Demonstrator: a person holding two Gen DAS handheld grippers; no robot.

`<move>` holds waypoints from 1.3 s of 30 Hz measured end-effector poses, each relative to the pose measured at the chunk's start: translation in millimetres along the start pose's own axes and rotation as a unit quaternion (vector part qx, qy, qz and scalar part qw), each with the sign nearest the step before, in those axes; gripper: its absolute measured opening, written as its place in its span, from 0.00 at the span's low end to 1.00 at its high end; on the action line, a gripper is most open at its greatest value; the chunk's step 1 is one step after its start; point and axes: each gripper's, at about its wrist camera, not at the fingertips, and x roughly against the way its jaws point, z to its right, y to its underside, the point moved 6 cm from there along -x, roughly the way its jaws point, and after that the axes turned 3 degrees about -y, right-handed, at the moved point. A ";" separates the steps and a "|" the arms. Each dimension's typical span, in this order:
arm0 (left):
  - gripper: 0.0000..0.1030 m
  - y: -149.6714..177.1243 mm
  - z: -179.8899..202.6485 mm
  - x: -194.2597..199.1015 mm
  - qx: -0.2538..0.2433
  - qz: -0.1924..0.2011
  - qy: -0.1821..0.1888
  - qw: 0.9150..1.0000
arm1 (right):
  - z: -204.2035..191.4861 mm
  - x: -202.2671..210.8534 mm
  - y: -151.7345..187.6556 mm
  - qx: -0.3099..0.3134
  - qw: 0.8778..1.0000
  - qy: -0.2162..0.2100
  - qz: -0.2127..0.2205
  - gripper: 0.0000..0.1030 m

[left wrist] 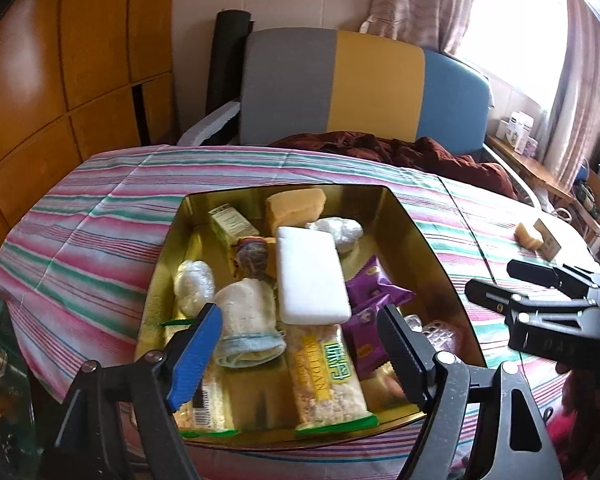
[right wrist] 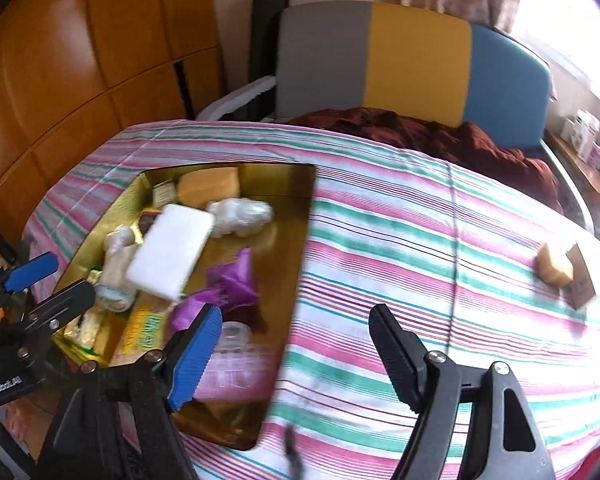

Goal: Organize objects
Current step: 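Move both grippers back to the yellow sponge and cream box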

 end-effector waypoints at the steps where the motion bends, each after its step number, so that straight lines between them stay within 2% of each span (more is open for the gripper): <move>1: 0.78 0.1 2.7 -0.7 -0.004 0.000 0.000 1.000 | 6.5 0.4 0.6 -0.007 1.000 0.002 -0.001 0.75; 6: 0.79 -2.8 12.8 -3.7 -0.015 -0.003 0.007 1.000 | 36.5 0.0 3.8 -0.043 0.999 0.014 -0.010 0.75; 12: 0.79 -11.0 32.1 -2.8 -0.029 -0.003 0.037 0.999 | 80.2 0.6 9.3 -0.099 0.994 0.021 -0.033 0.75; 21: 0.80 -25.7 73.8 -5.2 -0.061 -0.003 0.073 0.995 | 166.9 16.8 11.9 -0.197 0.979 0.040 -0.044 0.75; 31: 0.83 -32.5 123.4 -15.0 -0.103 -0.016 0.113 0.988 | 280.4 48.1 9.9 -0.231 0.963 0.126 -0.051 0.80; 39: 0.83 -33.0 157.0 -29.1 -0.119 -0.039 0.140 0.982 | 362.2 42.3 10.8 -0.236 0.953 0.179 -0.060 0.80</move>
